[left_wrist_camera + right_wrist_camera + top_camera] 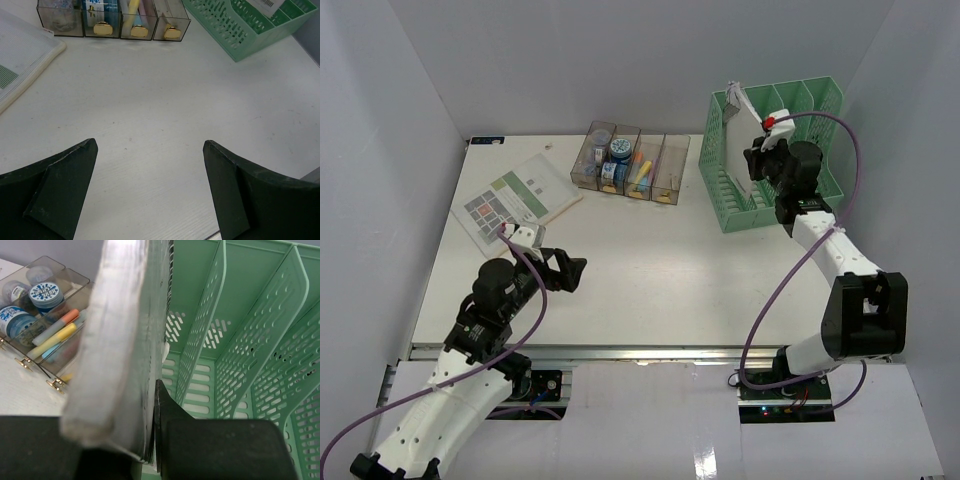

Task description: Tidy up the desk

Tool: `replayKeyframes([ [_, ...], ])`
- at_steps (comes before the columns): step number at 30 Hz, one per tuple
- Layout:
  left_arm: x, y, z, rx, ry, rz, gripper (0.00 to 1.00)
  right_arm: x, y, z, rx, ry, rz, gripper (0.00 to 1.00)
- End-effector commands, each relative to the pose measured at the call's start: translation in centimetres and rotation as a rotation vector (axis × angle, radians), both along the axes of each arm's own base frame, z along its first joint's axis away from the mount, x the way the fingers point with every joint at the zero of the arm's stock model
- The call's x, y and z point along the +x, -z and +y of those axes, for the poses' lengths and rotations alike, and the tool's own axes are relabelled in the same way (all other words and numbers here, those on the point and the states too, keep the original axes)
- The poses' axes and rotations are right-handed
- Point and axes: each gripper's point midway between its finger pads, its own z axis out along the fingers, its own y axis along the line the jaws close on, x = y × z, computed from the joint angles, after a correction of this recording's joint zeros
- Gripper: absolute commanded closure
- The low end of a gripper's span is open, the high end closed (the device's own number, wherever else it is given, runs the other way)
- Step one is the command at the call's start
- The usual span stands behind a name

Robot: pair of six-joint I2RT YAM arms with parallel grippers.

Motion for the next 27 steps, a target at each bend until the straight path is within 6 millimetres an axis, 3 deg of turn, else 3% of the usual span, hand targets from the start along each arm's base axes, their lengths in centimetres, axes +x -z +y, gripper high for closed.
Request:
replayKeyframes([
  [1,0.3,0.7,-0.3,0.017,0.015,0.015,0.02,1.0,-4.9,0.1,0.051,-0.002,-0.205,0.87],
  [3,0.4,1.2,-0.5,0.025,0.019,0.036,0.02,1.5,-3.2,0.5,0.073,-0.013,-0.177,0.83],
  [9,0.6,1.7,-0.5,0.034,0.013,0.060,0.02,1.8,-0.8,0.5,0.073,-0.010,-0.144,0.63],
  [14,1.1,2.3,-0.4,0.040,-0.007,0.090,0.02,-0.4,-0.4,0.4,0.000,-0.041,-0.150,0.22],
  [15,1.2,2.6,-0.3,0.044,-0.017,0.105,0.02,-1.2,-0.6,0.5,-0.026,-0.054,-0.152,0.13],
  [18,2.3,3.8,-0.3,0.079,-0.047,0.167,0.02,-3.7,-2.9,0.5,-0.079,-0.091,-0.161,0.02],
  [21,4.2,5.4,0.3,0.170,-0.110,0.264,0.02,-7.6,-2.6,2.4,-0.163,-0.270,-0.132,0.09],
  [22,4.7,6.1,0.5,0.209,-0.128,0.312,0.02,-9.5,-2.0,3.6,-0.181,-0.371,-0.116,0.10],
  [24,6.6,5.9,0.3,0.264,-0.134,0.353,0.02,-13.2,-1.7,5.7,-0.183,-0.565,-0.117,0.10],
  [25,7.3,7.9,0.4,0.328,-0.137,0.419,0.02,-15.9,-1.4,7.5,-0.154,-0.731,-0.114,0.10],
  [27,9.1,8.7,1.2,0.392,-0.176,0.441,0.02,-19.6,-0.1,8.5,-0.136,-0.891,-0.075,0.10],
])
